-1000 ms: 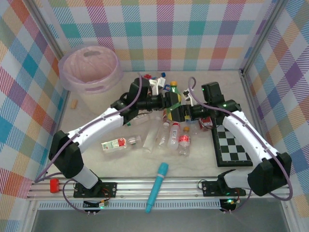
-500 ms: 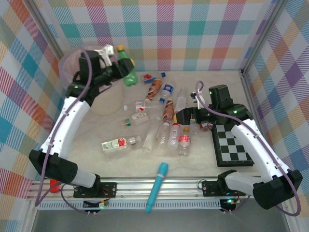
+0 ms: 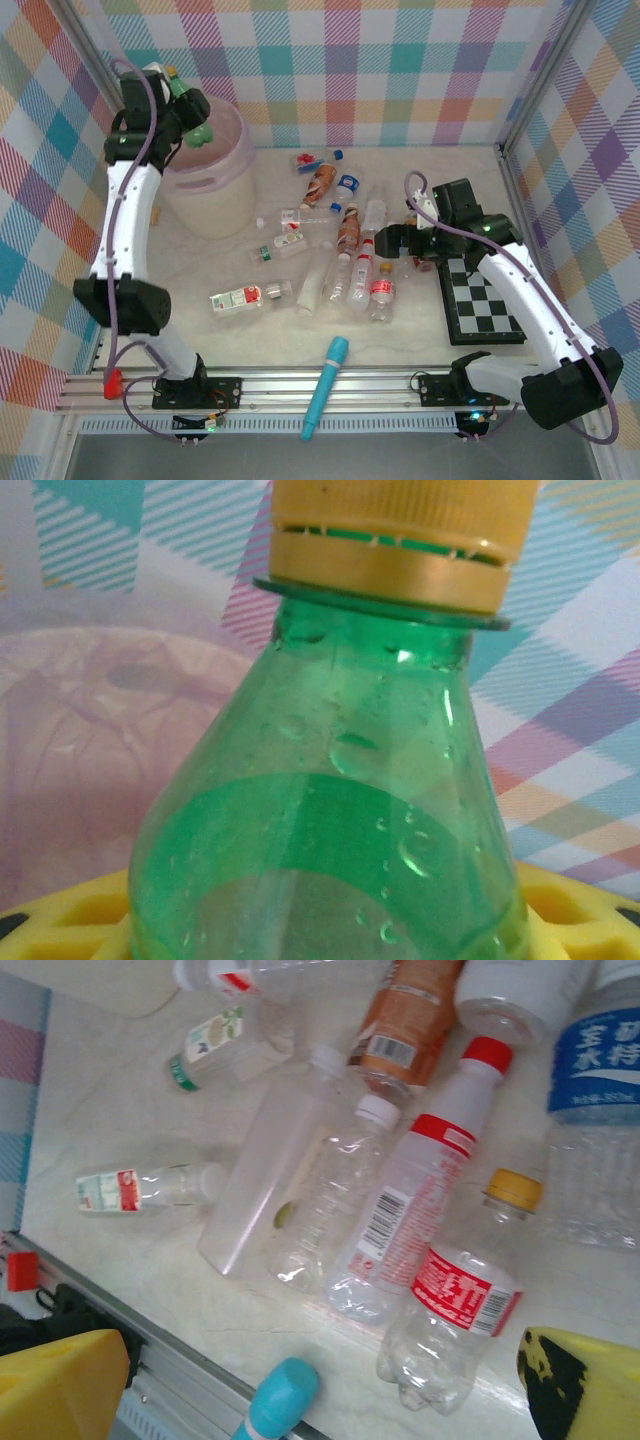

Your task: Put the plastic bottles in the bin

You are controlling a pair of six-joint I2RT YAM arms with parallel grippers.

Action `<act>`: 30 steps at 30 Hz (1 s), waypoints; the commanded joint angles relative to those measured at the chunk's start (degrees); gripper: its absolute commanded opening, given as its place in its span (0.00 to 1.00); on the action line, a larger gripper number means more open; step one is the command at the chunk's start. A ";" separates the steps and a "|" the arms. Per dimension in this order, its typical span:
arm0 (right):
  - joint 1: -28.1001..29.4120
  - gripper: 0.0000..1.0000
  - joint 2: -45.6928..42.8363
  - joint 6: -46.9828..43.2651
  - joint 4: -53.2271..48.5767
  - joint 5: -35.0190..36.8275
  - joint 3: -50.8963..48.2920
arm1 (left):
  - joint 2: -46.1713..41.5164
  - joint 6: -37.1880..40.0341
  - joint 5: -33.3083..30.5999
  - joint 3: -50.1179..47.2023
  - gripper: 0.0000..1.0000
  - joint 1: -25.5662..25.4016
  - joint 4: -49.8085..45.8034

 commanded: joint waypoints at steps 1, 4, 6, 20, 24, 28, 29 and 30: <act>-0.60 1.00 -0.57 1.00 -3.68 3.70 -0.49 | 5.84 5.34 -2.46 7.05 0.09 1.14 -9.00; -0.98 1.00 -0.85 1.40 -4.23 4.81 -1.39 | 12.11 7.47 -3.94 13.88 0.06 1.42 -13.95; -1.24 1.00 -1.03 1.92 -4.16 5.26 -2.03 | 15.22 8.41 -4.93 15.61 0.06 1.42 -15.70; -7.58 0.99 -0.17 3.42 -4.64 9.31 -4.84 | 23.42 13.96 -2.46 11.48 0.09 1.51 -20.80; -9.12 1.00 2.38 1.99 -3.33 12.93 -5.50 | 23.39 14.50 -1.75 7.92 0.13 1.52 -19.98; -10.18 1.00 6.04 0.85 -1.09 16.24 -5.66 | 23.81 14.99 -1.06 6.82 0.21 1.53 -20.15; -10.45 0.99 7.08 0.57 -0.43 16.93 -5.57 | 23.83 15.19 -0.85 6.72 0.27 1.54 -20.25; -10.58 0.99 8.00 0.27 0.00 17.34 -5.32 | 23.85 15.19 -0.54 6.62 0.35 1.52 -20.25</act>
